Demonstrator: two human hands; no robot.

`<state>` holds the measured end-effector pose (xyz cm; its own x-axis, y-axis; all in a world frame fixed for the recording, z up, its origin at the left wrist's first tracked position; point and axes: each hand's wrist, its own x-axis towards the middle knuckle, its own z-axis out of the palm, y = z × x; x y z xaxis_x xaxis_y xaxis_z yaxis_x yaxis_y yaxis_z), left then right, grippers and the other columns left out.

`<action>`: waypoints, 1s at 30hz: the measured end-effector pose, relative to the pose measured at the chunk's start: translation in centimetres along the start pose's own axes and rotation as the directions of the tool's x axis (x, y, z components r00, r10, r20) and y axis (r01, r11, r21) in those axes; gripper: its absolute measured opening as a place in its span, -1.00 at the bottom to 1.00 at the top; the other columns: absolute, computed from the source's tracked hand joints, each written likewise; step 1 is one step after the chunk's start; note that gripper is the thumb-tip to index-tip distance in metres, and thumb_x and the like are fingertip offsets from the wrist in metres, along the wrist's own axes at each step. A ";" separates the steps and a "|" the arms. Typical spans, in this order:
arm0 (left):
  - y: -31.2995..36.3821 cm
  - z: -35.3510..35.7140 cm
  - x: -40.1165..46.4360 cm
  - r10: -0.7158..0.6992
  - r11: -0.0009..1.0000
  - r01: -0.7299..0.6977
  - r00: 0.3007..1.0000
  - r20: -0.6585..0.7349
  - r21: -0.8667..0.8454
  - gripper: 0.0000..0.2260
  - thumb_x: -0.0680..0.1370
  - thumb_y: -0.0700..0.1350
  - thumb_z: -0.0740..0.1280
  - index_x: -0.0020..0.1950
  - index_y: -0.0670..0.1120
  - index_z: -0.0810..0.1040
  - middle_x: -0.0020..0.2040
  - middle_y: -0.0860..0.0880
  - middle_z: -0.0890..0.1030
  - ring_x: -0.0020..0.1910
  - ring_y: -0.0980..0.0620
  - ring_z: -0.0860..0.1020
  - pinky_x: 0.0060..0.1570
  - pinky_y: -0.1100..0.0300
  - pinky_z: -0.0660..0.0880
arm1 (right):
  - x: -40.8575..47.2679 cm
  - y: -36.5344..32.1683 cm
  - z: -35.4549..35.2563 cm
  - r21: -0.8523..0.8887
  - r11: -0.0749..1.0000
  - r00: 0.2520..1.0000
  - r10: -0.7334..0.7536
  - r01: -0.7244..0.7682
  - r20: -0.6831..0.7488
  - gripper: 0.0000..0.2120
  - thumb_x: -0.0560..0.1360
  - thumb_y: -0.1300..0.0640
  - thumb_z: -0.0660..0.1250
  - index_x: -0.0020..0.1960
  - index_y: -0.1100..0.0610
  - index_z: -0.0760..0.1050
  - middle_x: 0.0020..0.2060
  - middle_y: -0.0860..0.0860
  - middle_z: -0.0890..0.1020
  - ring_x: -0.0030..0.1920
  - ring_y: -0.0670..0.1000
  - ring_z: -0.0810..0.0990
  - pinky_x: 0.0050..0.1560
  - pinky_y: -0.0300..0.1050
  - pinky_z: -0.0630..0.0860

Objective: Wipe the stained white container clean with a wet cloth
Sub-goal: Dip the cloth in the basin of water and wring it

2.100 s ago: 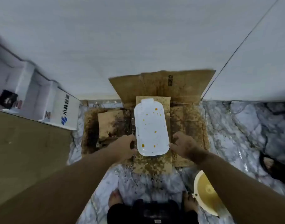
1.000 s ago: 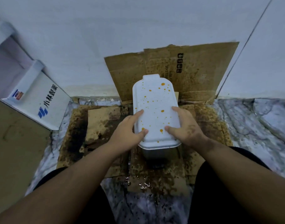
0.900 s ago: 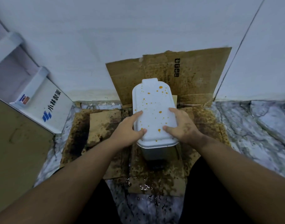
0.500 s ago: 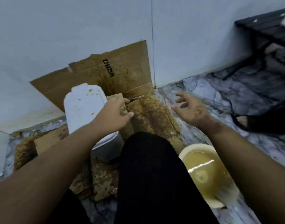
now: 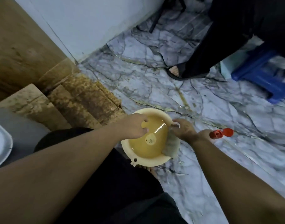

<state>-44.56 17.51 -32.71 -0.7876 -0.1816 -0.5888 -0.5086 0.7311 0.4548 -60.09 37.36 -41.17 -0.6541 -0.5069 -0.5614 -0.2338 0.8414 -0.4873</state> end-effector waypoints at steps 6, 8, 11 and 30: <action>-1.6 2.6 1.1 -0.022 0.998 0.016 0.994 0.108 0.062 -0.56 0.65 0.04 0.32 0.50 -0.05 0.39 0.47 -0.07 0.45 0.41 -0.06 0.45 0.29 0.09 0.44 | 1.5 3.9 3.8 0.018 0.996 0.996 -0.085 0.085 -0.017 -0.45 0.49 0.21 0.44 0.45 0.06 0.41 0.30 0.11 0.44 0.29 0.14 0.47 0.33 -0.12 0.35; -2.2 2.6 1.1 -0.044 0.999 0.041 0.994 0.104 0.035 -0.58 0.65 0.03 0.32 0.48 -0.04 0.40 0.45 -0.08 0.47 0.40 -0.07 0.46 0.28 0.06 0.46 | 1.5 4.3 4.1 0.052 0.995 0.994 -0.086 0.089 -0.070 -0.47 0.49 0.17 0.44 0.42 0.06 0.41 0.17 0.07 0.43 0.14 0.10 0.48 0.25 -0.10 0.41; -2.2 2.7 1.2 -0.048 0.999 0.049 0.995 0.088 -0.016 -0.61 0.65 0.00 0.32 0.47 -0.03 0.42 0.42 -0.09 0.49 0.32 -0.07 0.51 0.10 0.14 0.43 | 1.5 5.3 4.2 0.024 0.995 0.978 -0.094 0.101 -0.185 -0.63 0.47 0.14 0.46 0.25 0.11 0.51 0.01 0.02 0.45 0.02 0.04 0.44 0.09 -0.06 0.42; 0.9 -10.8 -10.7 0.025 0.919 -0.200 0.890 -0.456 -0.341 -0.35 0.56 0.06 0.45 0.59 0.14 0.25 0.50 0.14 0.38 0.36 0.09 0.42 0.25 0.07 0.50 | -10.5 -19.8 -12.7 0.140 0.574 0.579 -0.723 0.807 -0.377 -0.74 0.30 0.32 0.59 -0.06 0.15 0.65 -0.09 0.02 0.64 -0.06 -0.21 0.61 0.00 -0.45 0.46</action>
<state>-40.37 12.98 -18.79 -0.8720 -0.4430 -0.2080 -0.4280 0.4841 0.7632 -57.72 28.34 -17.17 -0.4810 -0.8312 0.2788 -0.5614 0.0477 -0.8262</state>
